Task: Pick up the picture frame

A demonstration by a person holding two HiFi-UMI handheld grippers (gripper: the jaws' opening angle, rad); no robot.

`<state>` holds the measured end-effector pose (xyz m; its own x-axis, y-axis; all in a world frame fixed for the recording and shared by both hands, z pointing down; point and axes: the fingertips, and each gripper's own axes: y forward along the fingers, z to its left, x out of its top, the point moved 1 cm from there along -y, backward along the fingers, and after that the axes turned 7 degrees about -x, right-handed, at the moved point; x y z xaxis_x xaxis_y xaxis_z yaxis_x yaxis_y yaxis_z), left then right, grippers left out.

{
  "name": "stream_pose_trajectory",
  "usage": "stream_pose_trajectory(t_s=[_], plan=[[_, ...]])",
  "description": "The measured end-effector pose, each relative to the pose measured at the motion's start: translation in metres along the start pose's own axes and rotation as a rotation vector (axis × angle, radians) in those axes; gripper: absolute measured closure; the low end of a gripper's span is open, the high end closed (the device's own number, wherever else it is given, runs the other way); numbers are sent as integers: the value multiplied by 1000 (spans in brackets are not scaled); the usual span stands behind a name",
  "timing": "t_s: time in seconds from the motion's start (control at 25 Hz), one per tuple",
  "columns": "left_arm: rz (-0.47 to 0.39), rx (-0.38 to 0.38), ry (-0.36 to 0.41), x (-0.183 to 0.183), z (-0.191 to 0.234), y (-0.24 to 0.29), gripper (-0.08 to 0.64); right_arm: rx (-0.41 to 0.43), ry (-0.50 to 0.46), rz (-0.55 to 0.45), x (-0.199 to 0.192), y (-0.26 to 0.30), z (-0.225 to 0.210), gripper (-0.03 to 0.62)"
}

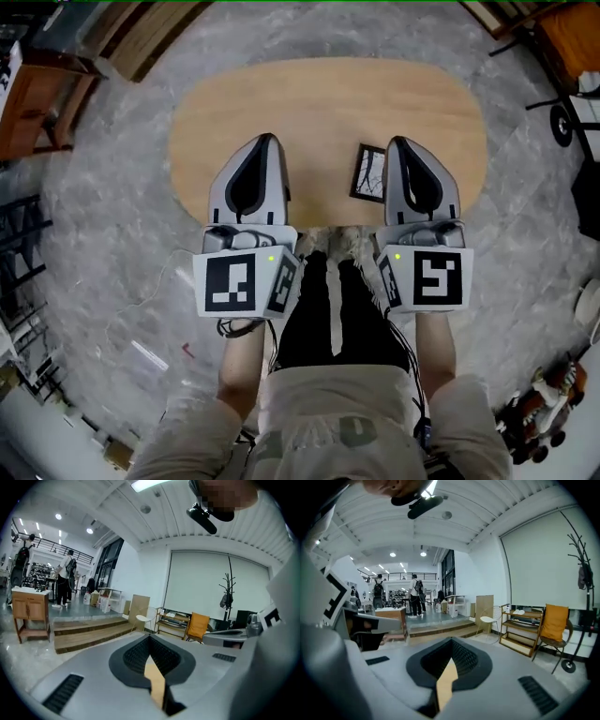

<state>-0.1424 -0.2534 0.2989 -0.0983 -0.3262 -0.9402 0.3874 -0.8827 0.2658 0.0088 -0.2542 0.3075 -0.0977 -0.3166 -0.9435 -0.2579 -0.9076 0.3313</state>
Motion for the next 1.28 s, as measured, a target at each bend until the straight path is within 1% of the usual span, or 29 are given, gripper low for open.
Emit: stream_pose_trajectory(t_s=[0.08, 0.16, 0.28, 0.48, 0.6, 0.72, 0.84, 1.0, 1.08, 1.12, 1.2, 1.28], plan=[[27, 2, 24, -33, -7, 14, 551, -6, -10, 13, -32, 10, -12, 589], [48, -1, 48, -64, -13, 25, 551, -1, 11, 33, -63, 16, -21, 589], [87, -2, 79, -107, -12, 30, 551, -1, 44, 70, -104, 17, -22, 589], [141, -7, 51, -163, -19, 38, 551, 36, 46, 137, -159, 13, -21, 589], [155, -9, 52, -184, -26, 44, 551, 49, 52, 165, -183, 11, -23, 589], [162, -4, 49, -197, -29, 46, 551, 57, 74, 185, -198, 9, -24, 589], [178, -9, 58, -206, -30, 46, 551, 67, 72, 194, -205, 10, -23, 589], [183, -21, 59, -208, -34, 46, 551, 68, 53, 198, -209, 9, -25, 589], [180, -24, 56, -208, -35, 47, 551, 81, 25, 204, -211, 11, -25, 589], [179, -24, 56, -208, -35, 48, 551, 94, -6, 206, -213, 12, -24, 589], [182, -25, 58, -209, -34, 49, 551, 136, -108, 219, -220, 16, -19, 589], [190, -24, 57, -212, -32, 47, 551, 195, -225, 257, -232, 16, -11, 589]])
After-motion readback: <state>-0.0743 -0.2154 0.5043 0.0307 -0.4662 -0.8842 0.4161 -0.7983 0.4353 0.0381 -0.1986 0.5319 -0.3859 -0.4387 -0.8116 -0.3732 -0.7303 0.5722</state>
